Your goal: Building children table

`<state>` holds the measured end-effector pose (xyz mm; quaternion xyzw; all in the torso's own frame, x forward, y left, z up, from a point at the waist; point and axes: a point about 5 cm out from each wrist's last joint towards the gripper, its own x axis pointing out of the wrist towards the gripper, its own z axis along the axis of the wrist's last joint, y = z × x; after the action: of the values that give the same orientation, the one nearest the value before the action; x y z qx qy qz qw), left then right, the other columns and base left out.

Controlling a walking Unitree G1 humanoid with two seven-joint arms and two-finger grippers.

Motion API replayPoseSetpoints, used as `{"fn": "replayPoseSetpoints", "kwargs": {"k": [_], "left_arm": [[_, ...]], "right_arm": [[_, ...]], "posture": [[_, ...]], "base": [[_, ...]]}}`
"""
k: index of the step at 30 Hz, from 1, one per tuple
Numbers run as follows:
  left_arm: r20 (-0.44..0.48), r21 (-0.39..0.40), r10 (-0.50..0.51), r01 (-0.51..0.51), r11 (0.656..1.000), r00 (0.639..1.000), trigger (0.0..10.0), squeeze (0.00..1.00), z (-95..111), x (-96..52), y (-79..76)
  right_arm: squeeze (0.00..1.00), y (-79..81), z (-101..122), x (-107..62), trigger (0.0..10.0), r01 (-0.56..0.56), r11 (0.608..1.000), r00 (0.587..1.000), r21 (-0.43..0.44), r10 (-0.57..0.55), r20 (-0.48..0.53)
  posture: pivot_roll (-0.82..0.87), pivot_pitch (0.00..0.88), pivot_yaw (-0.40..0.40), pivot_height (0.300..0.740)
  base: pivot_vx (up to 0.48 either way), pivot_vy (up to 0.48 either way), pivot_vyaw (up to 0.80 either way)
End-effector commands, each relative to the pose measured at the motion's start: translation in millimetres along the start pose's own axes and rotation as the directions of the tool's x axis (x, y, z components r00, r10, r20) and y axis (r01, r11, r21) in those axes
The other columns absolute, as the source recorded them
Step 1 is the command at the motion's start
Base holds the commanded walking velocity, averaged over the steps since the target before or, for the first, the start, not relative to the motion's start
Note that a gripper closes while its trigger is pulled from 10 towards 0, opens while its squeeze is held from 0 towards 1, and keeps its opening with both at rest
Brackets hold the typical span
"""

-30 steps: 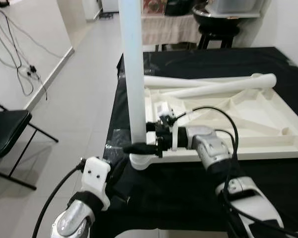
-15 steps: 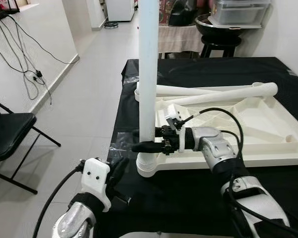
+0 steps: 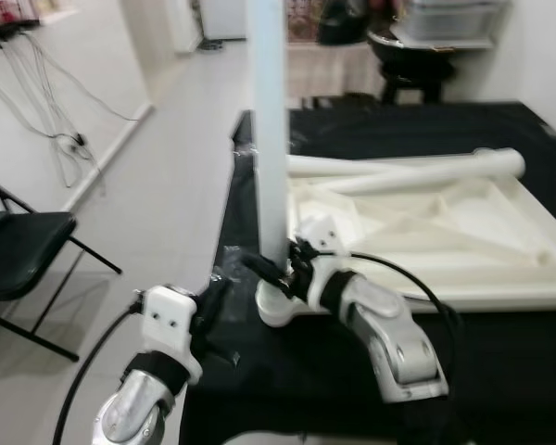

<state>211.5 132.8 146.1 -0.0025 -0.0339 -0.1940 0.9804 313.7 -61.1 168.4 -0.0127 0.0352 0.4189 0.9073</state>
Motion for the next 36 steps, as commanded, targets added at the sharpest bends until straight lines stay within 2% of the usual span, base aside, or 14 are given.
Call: {"fn": "replayPoseSetpoints", "kwargs": {"k": [1, 4, 5, 9, 10, 11, 12, 17, 20, 23, 24, 25, 32, 36], "left_arm": [[-0.007, 0.004, 0.003, -0.003, 1.000, 1.000, 10.0, 0.00, -3, 0.0, 0.6], [0.001, -0.003, 0.008, -0.008, 1.000, 1.000, 10.0, 0.00, -3, 1.5, 0.5], [0.000, -0.019, -0.005, 0.005, 1.000, 1.000, 10.0, 0.00, -5, 3.8, -0.9], [-0.009, -0.040, -0.023, 0.023, 0.999, 1.000, 10.0, 0.00, -6, 5.1, -2.4], [-0.013, -0.054, -0.031, 0.031, 0.998, 0.999, 10.0, 0.00, -7, 5.8, -3.2], [-0.013, -0.054, -0.031, 0.031, 0.998, 0.999, 10.0, 0.00, -7, 5.8, -3.2], [-0.015, -0.063, -0.036, 0.035, 0.997, 0.999, 10.0, 0.00, -8, 6.1, -3.8], [-0.022, -0.068, -0.055, 0.053, 0.996, 0.998, 10.0, 0.00, -10, 4.9, -7.1], [-0.025, -0.050, -0.048, 0.047, 0.998, 0.999, 10.0, 0.00, -11, 3.8, -7.8], [-0.024, -0.014, -0.034, 0.033, 0.999, 0.999, 10.0, 0.00, -10, 1.9, -8.4], [-0.017, 0.002, -0.020, 0.020, 1.000, 1.000, 10.0, 0.00, -9, 1.2, -8.3], [-0.011, 0.009, -0.014, 0.014, 1.000, 1.000, 10.0, 0.00, -9, 1.0, -8.7], [-0.010, 0.018, -0.010, 0.010, 1.000, 1.000, 10.0, 0.00, -9, 0.5, -9.5], [-0.028, 0.051, 0.004, -0.002, 0.999, 1.000, 10.0, 0.00, -10, -3.9, -10.4]], "right_arm": [[0.00, -7.6, -23, -2.1, 10.0, 0.037, 0.997, 0.996, 0.073, -0.031, -0.087], [0.00, -5.8, -15, 3.2, 10.0, -0.053, 0.996, 0.997, 0.068, 0.057, -0.053], [1.00, -6.5, -2, 6.3, 10.0, -0.168, 0.983, 0.986, 0.075, 0.169, -0.009], [1.00, -3.3, 10, 3.3, 10.0, -0.251, 0.965, 0.968, 0.069, 0.251, 0.016], [0.82, -8.0, 16, 1.8, 10.0, -0.311, 0.950, 0.950, 0.034, 0.310, 0.025], [0.82, -8.0, 16, 1.8, 10.0, -0.311, 0.950, 0.950, 0.034, 0.310, 0.025], [0.00, -11.7, 19, 0.6, 10.0, -0.345, 0.938, 0.938, 0.009, 0.345, 0.028], [0.00, -38.2, 28, -5.5, 10.0, -0.572, 0.820, 0.820, 0.003, 0.572, -0.014], [0.00, -44.2, 26, -8.6, 10.0, -0.619, 0.784, 0.784, 0.055, 0.620, -0.015], [0.00, -51.3, 25, -7.8, 10.0, -0.608, 0.790, 0.791, 0.082, 0.611, -0.015], [0.00, -54.1, 24, -8.3, 3.4, -0.602, 0.794, 0.795, 0.087, 0.606, -0.030], [0.00, -56.1, 23, -9.5, 0.0, -0.598, 0.796, 0.797, 0.095, 0.603, -0.036], [0.00, -62.3, 17, -13.1, 0.0, -0.559, 0.824, 0.826, 0.093, 0.563, -0.026], [0.00, -64.9, 3, -20.7, 0.0, -0.477, 0.875, 0.877, 0.078, 0.480, -0.024]], "posture": [[0.02, 0.106, 0.014, 0.740], [0.02, 0.102, 0.014, 0.740], [0.02, 0.098, 0.011, 0.740], [0.02, 0.096, 0.011, 0.740], [0.02, 0.092, 0.012, 0.740], [0.02, 0.092, 0.012, 0.740], [0.02, 0.091, 0.012, 0.740], [0.04, 0.082, 0.015, 0.740], [0.04, 0.081, 0.011, 0.740], [0.04, 0.082, 0.010, 0.740], [0.05, 0.083, 0.009, 0.740], [0.05, 0.084, 0.005, 0.740], [0.04, 0.086, 0.008, 0.740], [0.03, 0.094, 0.007, 0.740]], "base": [[0.000, 0.000, 0.00], [0.000, 0.000, 0.00], [0.000, 0.000, 0.00], [0.000, 0.000, 0.00], [0.000, 0.000, 0.00], [0.000, 0.000, 0.00], [0.000, 0.000, 0.00], [0.000, 0.000, 0.00], [0.000, 0.000, 0.00], [0.000, 0.000, 0.00], [0.000, 0.000, 0.00], [0.000, 0.000, 0.00], [0.000, 0.000, 0.00], [0.000, 0.000, 0.00]]}}
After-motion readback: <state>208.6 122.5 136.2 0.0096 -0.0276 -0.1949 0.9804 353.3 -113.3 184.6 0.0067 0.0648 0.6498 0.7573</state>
